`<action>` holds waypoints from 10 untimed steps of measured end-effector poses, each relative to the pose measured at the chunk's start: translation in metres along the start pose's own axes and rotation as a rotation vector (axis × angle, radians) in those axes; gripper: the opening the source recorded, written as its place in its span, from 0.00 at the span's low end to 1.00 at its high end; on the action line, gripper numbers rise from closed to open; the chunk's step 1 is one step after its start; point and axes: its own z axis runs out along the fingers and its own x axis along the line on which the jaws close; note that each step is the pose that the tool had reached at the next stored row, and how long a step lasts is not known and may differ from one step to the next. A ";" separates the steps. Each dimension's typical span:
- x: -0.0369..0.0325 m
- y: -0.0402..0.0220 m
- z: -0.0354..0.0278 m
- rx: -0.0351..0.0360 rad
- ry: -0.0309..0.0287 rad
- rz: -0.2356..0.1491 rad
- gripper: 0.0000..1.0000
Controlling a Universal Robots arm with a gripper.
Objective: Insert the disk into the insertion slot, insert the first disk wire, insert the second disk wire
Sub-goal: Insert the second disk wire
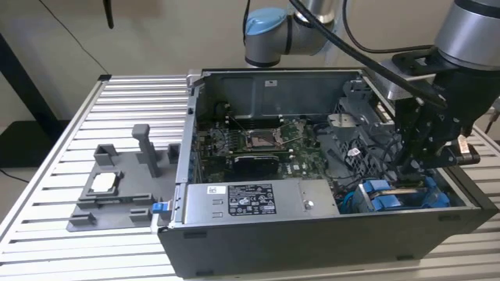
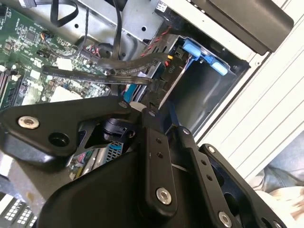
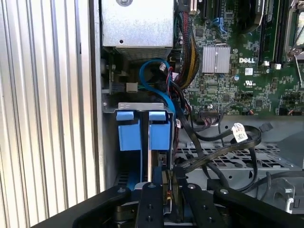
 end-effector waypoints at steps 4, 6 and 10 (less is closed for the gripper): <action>0.0000 -0.0002 -0.0024 0.0000 -0.0003 0.000 0.24; -0.0001 -0.0003 -0.0029 0.0000 -0.0001 0.000 0.24; -0.0001 -0.0003 -0.0030 0.0000 0.0000 0.001 0.24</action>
